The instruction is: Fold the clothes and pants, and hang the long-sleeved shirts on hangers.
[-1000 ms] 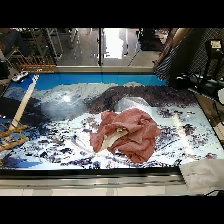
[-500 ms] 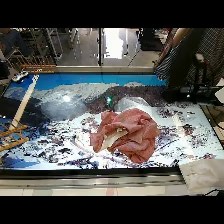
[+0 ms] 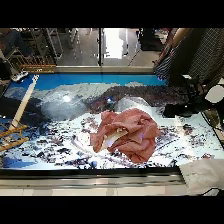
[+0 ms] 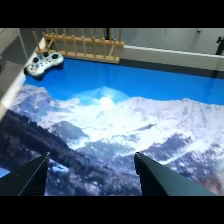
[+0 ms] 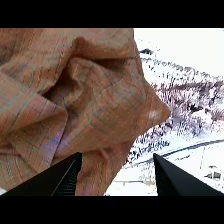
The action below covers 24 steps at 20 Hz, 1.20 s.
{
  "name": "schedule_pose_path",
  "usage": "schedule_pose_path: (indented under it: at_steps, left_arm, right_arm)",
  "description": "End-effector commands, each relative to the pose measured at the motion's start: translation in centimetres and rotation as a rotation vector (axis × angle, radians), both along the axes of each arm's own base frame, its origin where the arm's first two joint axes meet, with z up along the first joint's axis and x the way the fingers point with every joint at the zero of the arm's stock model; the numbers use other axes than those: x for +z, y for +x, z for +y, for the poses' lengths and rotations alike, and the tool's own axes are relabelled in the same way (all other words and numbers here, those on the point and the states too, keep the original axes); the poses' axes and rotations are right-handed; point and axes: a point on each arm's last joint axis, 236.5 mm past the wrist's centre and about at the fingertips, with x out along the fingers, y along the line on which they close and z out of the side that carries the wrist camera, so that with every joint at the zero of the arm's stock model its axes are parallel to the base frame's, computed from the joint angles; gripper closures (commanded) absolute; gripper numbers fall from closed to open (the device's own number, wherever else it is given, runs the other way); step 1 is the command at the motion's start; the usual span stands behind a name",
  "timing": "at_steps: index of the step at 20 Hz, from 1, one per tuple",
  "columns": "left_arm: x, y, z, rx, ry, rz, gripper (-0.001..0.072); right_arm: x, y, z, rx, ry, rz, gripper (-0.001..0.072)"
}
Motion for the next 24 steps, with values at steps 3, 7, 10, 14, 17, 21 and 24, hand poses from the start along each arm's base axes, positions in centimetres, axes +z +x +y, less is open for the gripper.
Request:
schedule_pose_path:
  at_steps: [3,7,10,14,17,21,24]
  left_arm:
    - [-6.4,1.4,-5.3,-0.133,-0.197,0.162,0.0161]
    - [-17.7,1.8,-15.8,-0.560,-0.310,0.506,0.0151]
    - [-25.5,0.1,-23.9,-0.817,-0.490,0.737,0.0151]
    - [-35.1,-1.3,-28.6,-0.918,-0.436,0.949,0.0152]
    - [-37.7,-1.8,-31.2,-0.965,-0.400,0.968,0.0151]
    - [-38.1,-1.5,-33.8,-0.987,-0.375,0.911,0.0151]
    - [-39.7,-2.2,-34.6,-0.966,-0.381,0.952,0.0178]
  right_arm:
    - [-0.2,3.3,2.0,-0.037,0.119,-0.080,0.0165]
    - [-6.1,0.8,7.9,0.144,0.285,0.089,0.0165]
    - [-11.2,-2.7,11.9,0.164,0.296,0.239,0.0167]
    - [-13.8,-5.1,17.3,0.159,0.296,0.285,0.0172]
    - [-13.8,-4.9,19.8,0.105,0.320,0.267,0.0196]
    - [-14.5,-3.9,19.3,-0.032,0.332,0.284,0.0218]
    - [-14.8,-3.8,18.8,-0.104,0.324,0.302,0.0237]
